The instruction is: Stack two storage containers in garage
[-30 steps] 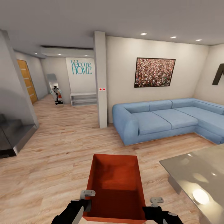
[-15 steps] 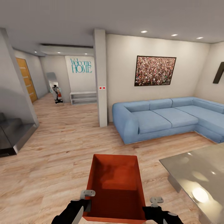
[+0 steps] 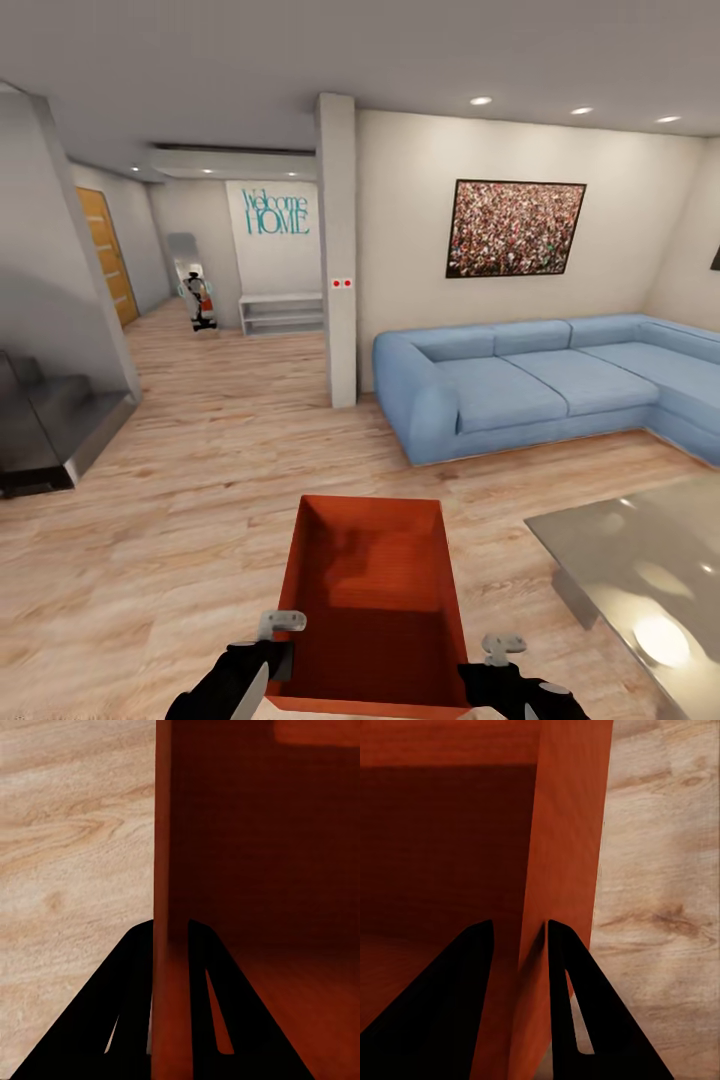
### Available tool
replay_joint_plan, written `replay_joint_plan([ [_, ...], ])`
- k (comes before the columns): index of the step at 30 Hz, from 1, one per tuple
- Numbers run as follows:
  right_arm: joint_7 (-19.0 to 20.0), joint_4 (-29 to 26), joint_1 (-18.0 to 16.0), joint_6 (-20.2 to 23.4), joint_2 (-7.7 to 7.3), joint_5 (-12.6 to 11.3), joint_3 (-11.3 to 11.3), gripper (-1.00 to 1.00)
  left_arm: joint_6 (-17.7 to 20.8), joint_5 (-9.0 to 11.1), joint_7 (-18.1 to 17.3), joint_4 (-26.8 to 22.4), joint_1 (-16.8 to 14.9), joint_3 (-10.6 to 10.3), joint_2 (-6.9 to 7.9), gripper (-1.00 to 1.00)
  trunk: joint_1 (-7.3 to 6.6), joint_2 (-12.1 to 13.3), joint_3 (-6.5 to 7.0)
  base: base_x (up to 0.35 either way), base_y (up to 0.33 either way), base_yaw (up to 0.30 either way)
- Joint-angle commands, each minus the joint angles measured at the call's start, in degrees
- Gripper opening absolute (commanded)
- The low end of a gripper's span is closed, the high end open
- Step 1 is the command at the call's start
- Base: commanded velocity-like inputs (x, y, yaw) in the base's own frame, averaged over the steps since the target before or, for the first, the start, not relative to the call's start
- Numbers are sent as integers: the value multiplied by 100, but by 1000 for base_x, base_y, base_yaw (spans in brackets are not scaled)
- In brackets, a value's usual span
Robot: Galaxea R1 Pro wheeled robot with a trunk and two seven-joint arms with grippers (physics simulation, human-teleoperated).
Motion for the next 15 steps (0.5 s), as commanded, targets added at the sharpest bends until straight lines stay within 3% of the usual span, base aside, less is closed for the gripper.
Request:
replay_joint_plan([
  [1,-278,-25,1,-89,-4,-53,3,-100,51,-110,90,-2,-7,63,4,-100,3,-12,-6,0,0,210],
  [9,-272,-25,1,-87,-4,-53,2,-100,51,-110,90,-2,-7,63,4,-100,3,-12,51,0,0,159],
  [15,-272,-25,1,-87,-4,-53,6,-100,51,-110,90,-2,-7,63,4,-100,3,-12,96,0,0,39],
])
